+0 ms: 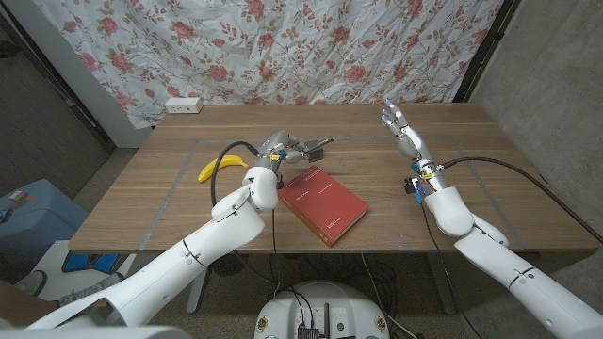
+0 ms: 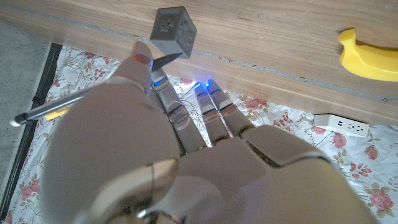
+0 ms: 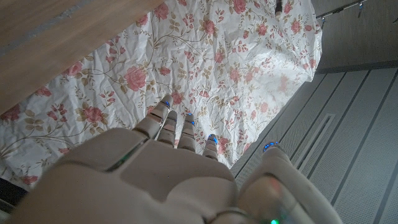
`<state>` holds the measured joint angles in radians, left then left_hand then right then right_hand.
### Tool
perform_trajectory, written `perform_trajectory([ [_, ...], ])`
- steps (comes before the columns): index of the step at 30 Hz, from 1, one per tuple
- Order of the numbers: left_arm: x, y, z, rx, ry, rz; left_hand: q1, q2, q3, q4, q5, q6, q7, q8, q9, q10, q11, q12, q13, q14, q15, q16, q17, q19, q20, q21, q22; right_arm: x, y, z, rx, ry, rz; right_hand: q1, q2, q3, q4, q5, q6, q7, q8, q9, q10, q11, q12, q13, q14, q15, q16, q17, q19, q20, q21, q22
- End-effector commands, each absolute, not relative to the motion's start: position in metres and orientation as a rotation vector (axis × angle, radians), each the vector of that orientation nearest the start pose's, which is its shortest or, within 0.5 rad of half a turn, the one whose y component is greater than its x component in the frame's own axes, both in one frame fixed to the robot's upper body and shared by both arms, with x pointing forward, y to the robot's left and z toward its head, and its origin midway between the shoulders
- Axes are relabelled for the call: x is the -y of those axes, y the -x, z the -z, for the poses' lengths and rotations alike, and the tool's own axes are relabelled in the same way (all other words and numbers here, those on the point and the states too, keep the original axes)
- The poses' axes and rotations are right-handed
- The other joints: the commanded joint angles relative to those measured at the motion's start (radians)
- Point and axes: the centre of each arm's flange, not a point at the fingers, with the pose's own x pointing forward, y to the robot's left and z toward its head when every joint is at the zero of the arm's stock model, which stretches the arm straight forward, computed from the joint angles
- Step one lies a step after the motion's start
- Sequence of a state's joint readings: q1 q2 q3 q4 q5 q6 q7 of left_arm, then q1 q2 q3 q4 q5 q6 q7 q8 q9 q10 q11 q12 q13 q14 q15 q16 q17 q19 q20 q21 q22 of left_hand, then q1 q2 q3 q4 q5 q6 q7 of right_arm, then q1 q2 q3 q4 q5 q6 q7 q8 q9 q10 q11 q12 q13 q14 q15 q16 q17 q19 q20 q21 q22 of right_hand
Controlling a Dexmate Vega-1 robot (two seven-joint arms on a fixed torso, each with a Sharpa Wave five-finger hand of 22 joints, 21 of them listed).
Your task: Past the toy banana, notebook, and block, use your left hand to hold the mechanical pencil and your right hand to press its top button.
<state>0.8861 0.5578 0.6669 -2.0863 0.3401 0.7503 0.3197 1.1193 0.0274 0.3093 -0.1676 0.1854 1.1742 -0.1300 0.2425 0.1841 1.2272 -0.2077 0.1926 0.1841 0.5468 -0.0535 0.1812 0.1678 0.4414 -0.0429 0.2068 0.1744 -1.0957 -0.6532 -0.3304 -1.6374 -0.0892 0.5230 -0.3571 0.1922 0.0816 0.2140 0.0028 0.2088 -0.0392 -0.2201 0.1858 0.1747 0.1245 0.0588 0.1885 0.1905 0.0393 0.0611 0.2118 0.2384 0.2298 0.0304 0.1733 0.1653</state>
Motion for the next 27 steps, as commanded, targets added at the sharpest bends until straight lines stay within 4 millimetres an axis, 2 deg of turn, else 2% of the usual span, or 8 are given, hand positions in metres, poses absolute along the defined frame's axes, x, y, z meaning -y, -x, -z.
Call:
perform_trajectory([
  [1,-0.130,-0.543,-0.003,0.507,-0.819,-0.194,0.001,0.005,0.000,0.000,0.006,0.004,0.004,-0.005,0.003,0.028,-0.018,0.004,0.004,0.009,-0.167,-0.002,0.002,-0.006,-0.054,-0.002,0.004,0.249,-0.540,0.030,1.103,0.640,-0.063,-0.010,0.004,-0.003,-0.003,0.007,0.008,0.000,0.007,0.004,0.005,0.011,0.005,0.002,0.011,0.015,0.004,0.001,0.004,0.001,0.006,0.002],
  [7,-0.126,-0.547,-0.005,0.511,-0.808,-0.183,0.001,0.005,-0.001,0.001,0.006,0.003,0.006,-0.006,0.003,0.030,-0.017,0.004,0.004,0.009,-0.167,-0.002,0.002,-0.006,-0.053,-0.002,0.004,0.245,-0.541,0.031,1.132,0.688,-0.074,-0.012,-0.001,-0.005,-0.006,0.009,0.009,0.000,0.006,0.005,0.009,0.018,0.007,0.002,0.009,0.023,0.002,-0.002,0.005,0.001,0.008,0.001],
  [18,-0.123,-0.549,-0.007,0.507,-0.781,-0.170,0.001,0.006,-0.003,0.001,0.006,0.004,0.008,-0.008,0.003,0.031,-0.017,0.004,0.005,0.010,-0.167,-0.002,0.002,-0.003,-0.053,-0.001,0.004,0.237,-0.545,0.035,1.147,0.728,-0.116,-0.032,-0.004,-0.012,-0.002,0.016,0.032,0.000,0.013,0.007,-0.004,0.032,0.003,0.001,-0.018,0.036,-0.008,-0.003,-0.022,0.007,0.004,0.001],
  [27,-0.119,-0.551,-0.007,0.513,-0.749,-0.163,0.002,0.007,-0.004,0.001,0.006,0.004,0.011,-0.010,0.003,0.030,-0.018,0.003,0.005,0.011,-0.166,-0.001,0.002,-0.003,-0.051,-0.001,0.004,0.228,-0.546,0.039,1.152,0.729,-0.128,-0.039,-0.003,-0.014,0.000,0.019,0.038,0.000,0.013,0.007,-0.015,0.032,0.000,0.001,-0.026,0.035,-0.010,-0.004,-0.029,0.007,0.005,0.001],
])
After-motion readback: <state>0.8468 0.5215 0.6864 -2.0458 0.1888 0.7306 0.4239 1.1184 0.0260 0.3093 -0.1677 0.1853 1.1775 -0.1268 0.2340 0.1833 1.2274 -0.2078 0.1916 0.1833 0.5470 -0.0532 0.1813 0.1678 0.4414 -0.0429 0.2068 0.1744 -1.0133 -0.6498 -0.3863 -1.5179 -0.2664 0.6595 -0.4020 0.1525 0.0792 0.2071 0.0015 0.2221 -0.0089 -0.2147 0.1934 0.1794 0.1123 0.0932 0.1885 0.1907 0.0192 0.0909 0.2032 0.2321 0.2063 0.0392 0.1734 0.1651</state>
